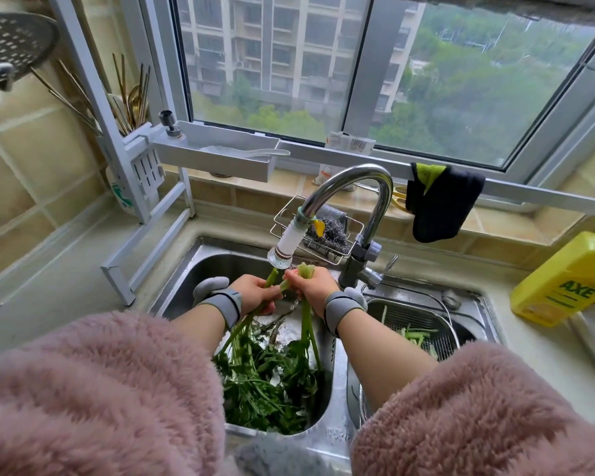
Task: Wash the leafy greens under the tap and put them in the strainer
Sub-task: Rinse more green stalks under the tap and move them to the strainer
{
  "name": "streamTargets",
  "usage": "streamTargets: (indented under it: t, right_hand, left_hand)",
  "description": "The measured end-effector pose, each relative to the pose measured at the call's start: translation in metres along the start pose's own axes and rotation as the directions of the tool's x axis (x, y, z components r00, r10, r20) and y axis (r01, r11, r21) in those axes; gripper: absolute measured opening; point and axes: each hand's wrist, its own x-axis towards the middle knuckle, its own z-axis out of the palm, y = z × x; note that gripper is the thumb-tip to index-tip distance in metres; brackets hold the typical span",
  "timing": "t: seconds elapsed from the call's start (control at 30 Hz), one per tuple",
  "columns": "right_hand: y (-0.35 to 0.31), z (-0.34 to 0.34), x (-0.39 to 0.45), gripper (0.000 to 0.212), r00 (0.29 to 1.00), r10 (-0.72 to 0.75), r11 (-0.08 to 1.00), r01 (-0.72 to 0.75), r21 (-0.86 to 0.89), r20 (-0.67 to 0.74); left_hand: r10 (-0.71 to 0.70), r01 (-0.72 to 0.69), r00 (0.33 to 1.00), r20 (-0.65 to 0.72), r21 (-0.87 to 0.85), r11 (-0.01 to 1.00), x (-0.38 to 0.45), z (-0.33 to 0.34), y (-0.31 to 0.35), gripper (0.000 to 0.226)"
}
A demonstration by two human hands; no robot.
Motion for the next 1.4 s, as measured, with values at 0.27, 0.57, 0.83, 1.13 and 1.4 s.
streamTargets:
  t: [0.27,0.57,0.83,1.13,1.4]
  right_hand:
    - [-0.004,0.002,-0.002,0.024,1.000,0.008,0.990,-0.008,0.140,0.000]
    - [-0.009,0.005,0.001,0.032,1.000,0.028,0.998,-0.028,0.054,-0.011]
    - [-0.007,0.004,0.001,0.023,0.999,0.030,0.995,-0.027,0.098,-0.034]
    - [-0.004,0.003,0.001,0.021,1.000,0.007,1.000,-0.007,-0.024,-0.017]
    - [-0.010,0.001,-0.005,0.022,0.998,-0.001,0.998,-0.003,0.058,0.062]
  left_hand:
    - [-0.010,0.013,1.000,0.024,-0.157,0.988,0.001,-0.001,0.000,0.013]
    - [-0.032,0.035,0.998,0.052,-0.057,0.998,-0.002,0.001,0.003,0.019]
    - [0.004,-0.003,0.999,-0.045,0.014,1.000,0.004,0.000,-0.004,0.022]
    - [0.060,-0.054,0.997,-0.041,0.131,0.990,0.006,0.011,-0.001,0.022]
    - [0.090,-0.089,0.996,0.003,0.101,0.991,0.010,0.007,0.000,0.020]
